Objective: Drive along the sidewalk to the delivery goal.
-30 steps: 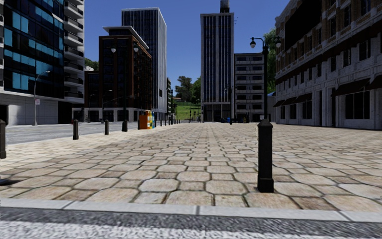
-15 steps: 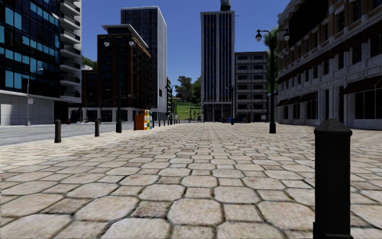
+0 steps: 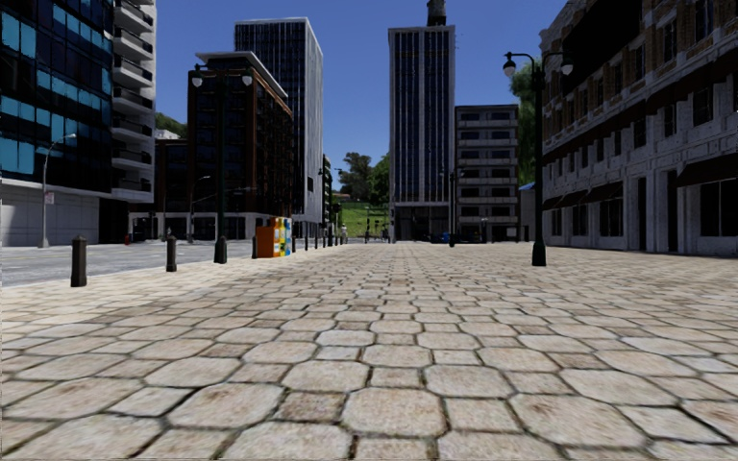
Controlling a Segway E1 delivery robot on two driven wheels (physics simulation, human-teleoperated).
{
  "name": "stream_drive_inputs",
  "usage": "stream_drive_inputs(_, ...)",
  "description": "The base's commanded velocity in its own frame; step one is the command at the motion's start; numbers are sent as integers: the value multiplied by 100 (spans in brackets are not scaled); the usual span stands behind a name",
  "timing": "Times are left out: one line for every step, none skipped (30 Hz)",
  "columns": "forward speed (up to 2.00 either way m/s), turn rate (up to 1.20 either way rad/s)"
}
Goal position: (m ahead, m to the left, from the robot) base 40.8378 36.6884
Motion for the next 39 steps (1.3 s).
stream_drive_inputs(120, 0)
stream_drive_inputs(120, 0)
stream_drive_inputs(121, 0)
stream_drive_inputs(122, 0)
stream_drive_inputs(123, 0)
stream_drive_inputs(124, 0)
stream_drive_inputs(124, 0)
stream_drive_inputs(126, 0)
stream_drive_inputs(128, 0)
stream_drive_inputs(129, 0)
stream_drive_inputs(131, 0)
stream_drive_inputs(131, 0)
stream_drive_inputs(132, 0)
stream_drive_inputs(133, 0)
stream_drive_inputs(133, 0)
stream_drive_inputs(133, 0)
stream_drive_inputs(133, 0)
stream_drive_inputs(133, 0)
stream_drive_inputs(133, 0)
stream_drive_inputs(133, 0)
stream_drive_inputs(134, 0)
stream_drive_inputs(134, 0)
stream_drive_inputs(134, 0)
stream_drive_inputs(134, 0)
stream_drive_inputs(134, 0)
stream_drive_inputs(200, 0)
stream_drive_inputs(200, 0)
stream_drive_inputs(200, 0)
stream_drive_inputs(200, 0)
stream_drive_inputs(200, 0)
stream_drive_inputs(200, 0)
stream_drive_inputs(200, 0)
stream_drive_inputs(200, 0)
stream_drive_inputs(200, 0)
stream_drive_inputs(200, 0)
stream_drive_inputs(200, 0)
stream_drive_inputs(200, 0)
stream_drive_inputs(200, 0)
stream_drive_inputs(200, 0)
